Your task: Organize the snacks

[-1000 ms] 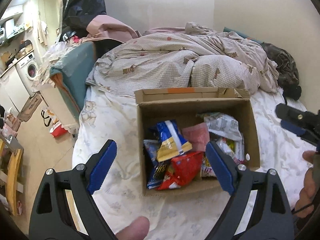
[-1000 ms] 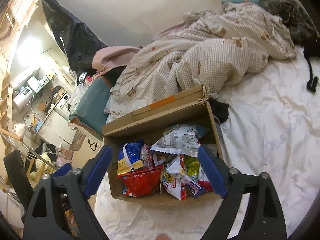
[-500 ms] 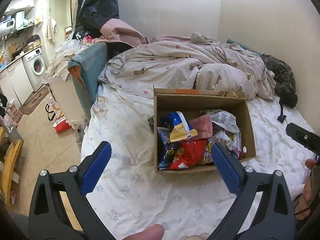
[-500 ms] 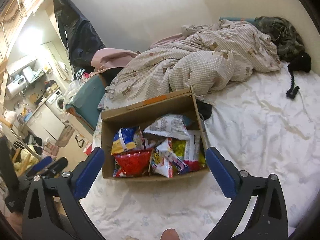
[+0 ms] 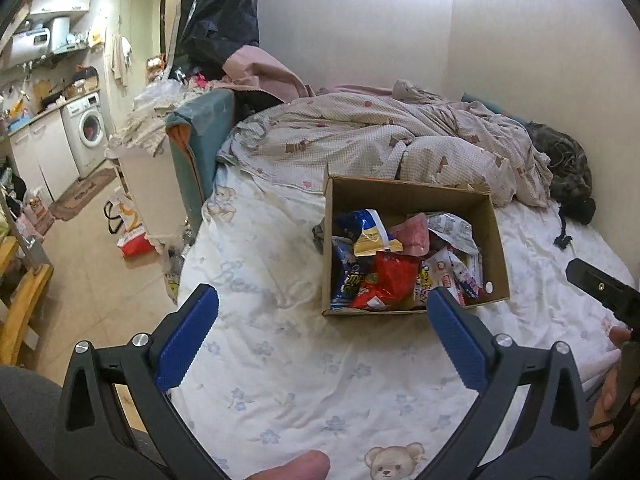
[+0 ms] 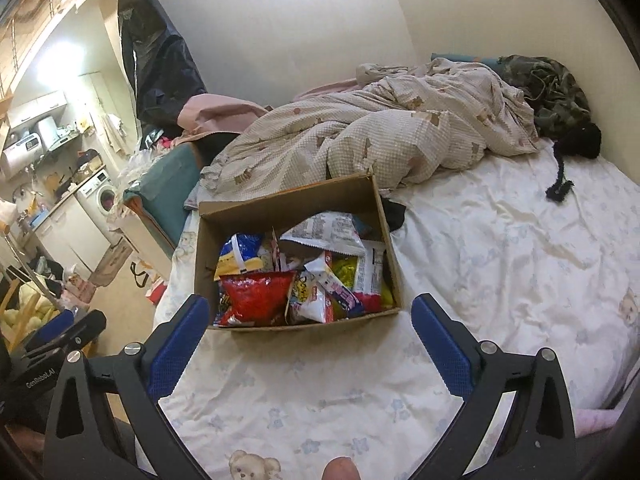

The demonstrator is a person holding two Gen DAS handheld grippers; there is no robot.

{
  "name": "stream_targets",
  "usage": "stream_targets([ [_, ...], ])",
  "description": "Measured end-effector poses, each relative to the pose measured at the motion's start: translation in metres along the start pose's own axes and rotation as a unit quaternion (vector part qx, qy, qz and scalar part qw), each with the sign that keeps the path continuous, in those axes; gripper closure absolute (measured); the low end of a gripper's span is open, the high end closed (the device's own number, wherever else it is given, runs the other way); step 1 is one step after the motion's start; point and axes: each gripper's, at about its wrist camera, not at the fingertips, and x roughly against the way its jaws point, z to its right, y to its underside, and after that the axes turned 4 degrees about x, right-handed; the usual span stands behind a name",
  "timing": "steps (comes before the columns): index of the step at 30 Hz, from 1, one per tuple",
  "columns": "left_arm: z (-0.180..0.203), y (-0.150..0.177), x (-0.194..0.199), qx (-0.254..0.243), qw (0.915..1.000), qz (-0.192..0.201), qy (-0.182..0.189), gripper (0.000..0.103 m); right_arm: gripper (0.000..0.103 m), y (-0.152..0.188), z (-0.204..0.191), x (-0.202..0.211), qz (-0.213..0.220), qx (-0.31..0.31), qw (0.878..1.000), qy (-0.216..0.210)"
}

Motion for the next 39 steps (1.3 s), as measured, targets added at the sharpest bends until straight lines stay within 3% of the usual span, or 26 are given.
stream_targets([
  [6,0.006,0.007,0.007,-0.016,0.9998,0.014,0.006,0.000,0.000,0.012,-0.006,0.005,0.009,0.005,1.000,0.022],
  [12,0.010,0.009,0.012,-0.022,0.9993,0.029,0.013,0.000,0.000,0.015,-0.020,0.010,0.037,0.050,0.997,0.055],
  [39,0.012,0.010,0.018,-0.027,0.9988,0.039,0.014,0.000,0.000,0.018,-0.031,0.003,0.032,0.076,0.995,0.061],
])
